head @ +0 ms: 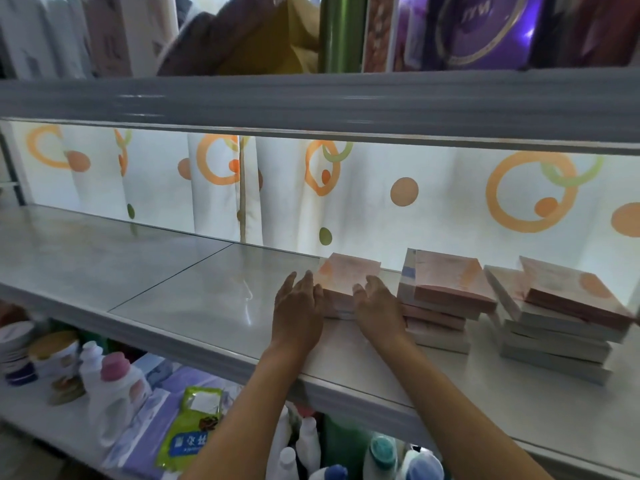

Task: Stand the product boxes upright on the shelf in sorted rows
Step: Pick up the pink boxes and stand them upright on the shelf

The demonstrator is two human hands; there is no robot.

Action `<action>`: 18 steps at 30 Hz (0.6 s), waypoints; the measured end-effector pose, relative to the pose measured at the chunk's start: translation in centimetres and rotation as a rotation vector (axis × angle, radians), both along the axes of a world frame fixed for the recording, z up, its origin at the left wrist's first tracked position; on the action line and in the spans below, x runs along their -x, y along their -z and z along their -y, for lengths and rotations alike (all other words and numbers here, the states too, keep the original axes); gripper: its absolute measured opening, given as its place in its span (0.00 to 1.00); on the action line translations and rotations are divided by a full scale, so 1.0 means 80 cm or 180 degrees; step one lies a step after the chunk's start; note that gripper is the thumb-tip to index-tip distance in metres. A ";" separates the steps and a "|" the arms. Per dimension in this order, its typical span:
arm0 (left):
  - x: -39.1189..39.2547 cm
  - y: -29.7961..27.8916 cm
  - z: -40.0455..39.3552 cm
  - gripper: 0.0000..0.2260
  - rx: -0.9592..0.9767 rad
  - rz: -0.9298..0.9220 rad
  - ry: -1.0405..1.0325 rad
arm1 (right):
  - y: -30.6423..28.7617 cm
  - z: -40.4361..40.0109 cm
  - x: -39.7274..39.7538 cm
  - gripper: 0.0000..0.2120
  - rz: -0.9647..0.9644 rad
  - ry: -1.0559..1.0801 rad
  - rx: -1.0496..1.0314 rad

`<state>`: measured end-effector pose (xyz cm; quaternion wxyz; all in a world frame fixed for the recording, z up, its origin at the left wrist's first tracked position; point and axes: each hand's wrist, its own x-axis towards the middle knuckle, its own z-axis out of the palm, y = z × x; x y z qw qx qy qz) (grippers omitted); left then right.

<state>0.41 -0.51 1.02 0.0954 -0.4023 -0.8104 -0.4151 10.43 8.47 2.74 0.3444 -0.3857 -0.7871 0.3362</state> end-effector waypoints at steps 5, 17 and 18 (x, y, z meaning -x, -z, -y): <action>0.007 0.003 0.002 0.17 -0.0151 0.0047 0.0145 | -0.005 0.000 0.002 0.23 -0.0335 0.0084 0.0279; 0.005 -0.018 0.029 0.10 -0.1557 0.0892 0.0466 | -0.015 0.017 0.009 0.21 -0.1374 -0.0173 0.0139; 0.007 -0.020 0.032 0.10 -0.1679 0.1044 0.0543 | -0.017 0.019 0.012 0.23 -0.1458 -0.0223 0.0091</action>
